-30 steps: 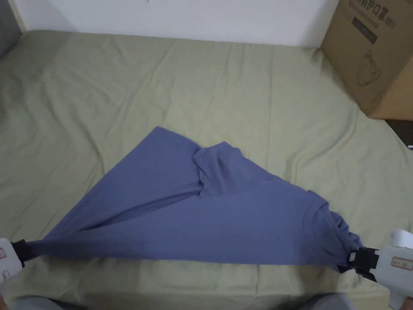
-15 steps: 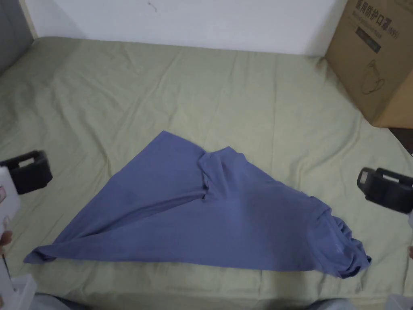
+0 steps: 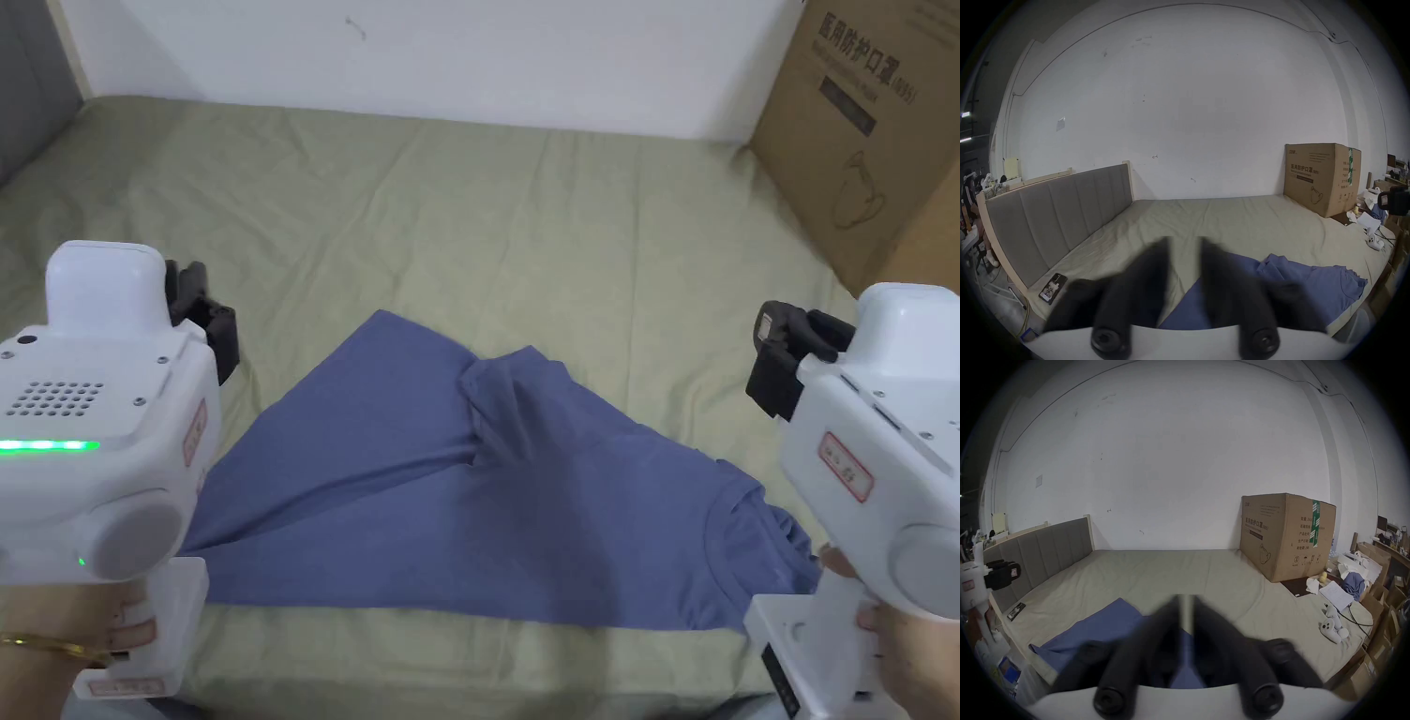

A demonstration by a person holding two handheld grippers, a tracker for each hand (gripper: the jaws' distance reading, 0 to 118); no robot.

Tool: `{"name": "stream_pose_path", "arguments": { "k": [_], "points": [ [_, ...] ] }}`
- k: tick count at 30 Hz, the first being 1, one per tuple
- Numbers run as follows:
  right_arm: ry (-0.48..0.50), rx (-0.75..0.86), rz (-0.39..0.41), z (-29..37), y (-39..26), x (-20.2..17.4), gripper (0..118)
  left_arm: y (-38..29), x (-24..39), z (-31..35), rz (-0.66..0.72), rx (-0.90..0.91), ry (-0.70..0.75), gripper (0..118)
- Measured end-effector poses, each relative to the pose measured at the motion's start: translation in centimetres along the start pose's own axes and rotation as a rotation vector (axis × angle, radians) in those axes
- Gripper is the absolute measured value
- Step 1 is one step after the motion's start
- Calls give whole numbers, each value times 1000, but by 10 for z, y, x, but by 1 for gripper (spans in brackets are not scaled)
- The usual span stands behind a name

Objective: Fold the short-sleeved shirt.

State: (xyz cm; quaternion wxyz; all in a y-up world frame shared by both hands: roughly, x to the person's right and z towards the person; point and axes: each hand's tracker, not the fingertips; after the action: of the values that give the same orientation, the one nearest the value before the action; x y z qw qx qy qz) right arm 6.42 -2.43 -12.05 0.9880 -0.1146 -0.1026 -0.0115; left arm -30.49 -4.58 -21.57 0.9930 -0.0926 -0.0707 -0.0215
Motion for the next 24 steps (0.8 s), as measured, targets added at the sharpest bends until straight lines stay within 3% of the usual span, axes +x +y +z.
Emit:
{"name": "stream_pose_path", "arguments": {
  "k": [1,3,13,14,15,16,17,18,24],
  "points": [
    [11,9,-30,1,2,-3,0,-1,1,0,2,-5,-19,0],
    [52,-19,-57,0,4,-7,0,-1,2,1,16,-42,-93,0],
    [53,-24,-71,0,9,-14,0,13,-27,-4,58,-165,-43,1],
    [54,-28,-77,0,7,-12,0,16,-36,-7,76,-201,-15,12],
    [52,-33,-79,-1,7,-12,0,19,-46,-10,95,-270,-23,38],
    [49,-38,-81,-2,6,-11,0,20,-56,-14,114,-329,-33,83],
    [47,-43,-81,-3,6,-10,0,17,-67,-19,136,-402,-36,109],
    [44,-48,-82,-6,1,-7,0,12,-75,-24,127,-505,-20,113],
    [46,-99,-97,-15,-10,-3,0,-59,-98,-34,-28,-773,20,113]
  ]
}}
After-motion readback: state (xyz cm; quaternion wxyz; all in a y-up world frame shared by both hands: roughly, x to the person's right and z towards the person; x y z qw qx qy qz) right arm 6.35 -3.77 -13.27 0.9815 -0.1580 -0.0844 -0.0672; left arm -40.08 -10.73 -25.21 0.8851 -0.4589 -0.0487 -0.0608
